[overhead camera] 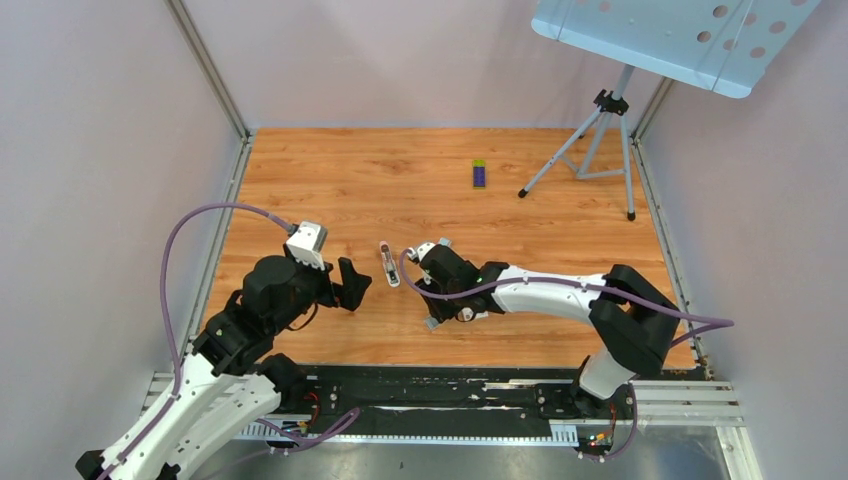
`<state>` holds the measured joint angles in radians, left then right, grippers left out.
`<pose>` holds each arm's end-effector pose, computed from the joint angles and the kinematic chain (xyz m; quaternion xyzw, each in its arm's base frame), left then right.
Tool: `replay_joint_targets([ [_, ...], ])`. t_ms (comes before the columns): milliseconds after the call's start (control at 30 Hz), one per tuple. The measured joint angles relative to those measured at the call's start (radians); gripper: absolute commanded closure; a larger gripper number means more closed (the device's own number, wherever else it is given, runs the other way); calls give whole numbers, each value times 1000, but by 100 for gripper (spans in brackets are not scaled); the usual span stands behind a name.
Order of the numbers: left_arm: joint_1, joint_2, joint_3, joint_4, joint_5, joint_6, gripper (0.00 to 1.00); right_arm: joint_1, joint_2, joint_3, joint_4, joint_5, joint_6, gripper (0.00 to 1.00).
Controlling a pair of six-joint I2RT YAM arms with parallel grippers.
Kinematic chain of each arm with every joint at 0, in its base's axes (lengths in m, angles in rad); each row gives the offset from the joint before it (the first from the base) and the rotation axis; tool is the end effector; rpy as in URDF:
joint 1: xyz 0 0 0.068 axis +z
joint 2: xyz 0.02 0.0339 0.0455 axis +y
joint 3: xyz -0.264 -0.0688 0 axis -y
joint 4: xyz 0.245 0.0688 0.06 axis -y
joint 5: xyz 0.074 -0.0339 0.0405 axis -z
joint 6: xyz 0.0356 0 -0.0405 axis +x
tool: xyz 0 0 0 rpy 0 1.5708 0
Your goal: Load the staples into the stapler
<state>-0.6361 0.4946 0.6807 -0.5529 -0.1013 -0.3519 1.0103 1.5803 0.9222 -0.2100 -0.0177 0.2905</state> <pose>0.0982 -0.0681 0.3039 0.0882 0.8189 -0.2314 0.5177 0.1716 0.2746 0.1915 -0.3335 0.8776 0.2150 0.2689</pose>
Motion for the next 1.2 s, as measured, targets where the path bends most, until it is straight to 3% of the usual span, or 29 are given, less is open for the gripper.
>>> replay_joint_targets([
  [367,0,-30,1,-12,-6,21,0,11,44,1,-16,8,-4,66],
  [767,0,-67,1,-15,-27,23,0,31,61,16,-28,76,-4,76],
  [1200,0,-95,1,-21,-50,23,0,35,3,18,-66,84,8,77],
])
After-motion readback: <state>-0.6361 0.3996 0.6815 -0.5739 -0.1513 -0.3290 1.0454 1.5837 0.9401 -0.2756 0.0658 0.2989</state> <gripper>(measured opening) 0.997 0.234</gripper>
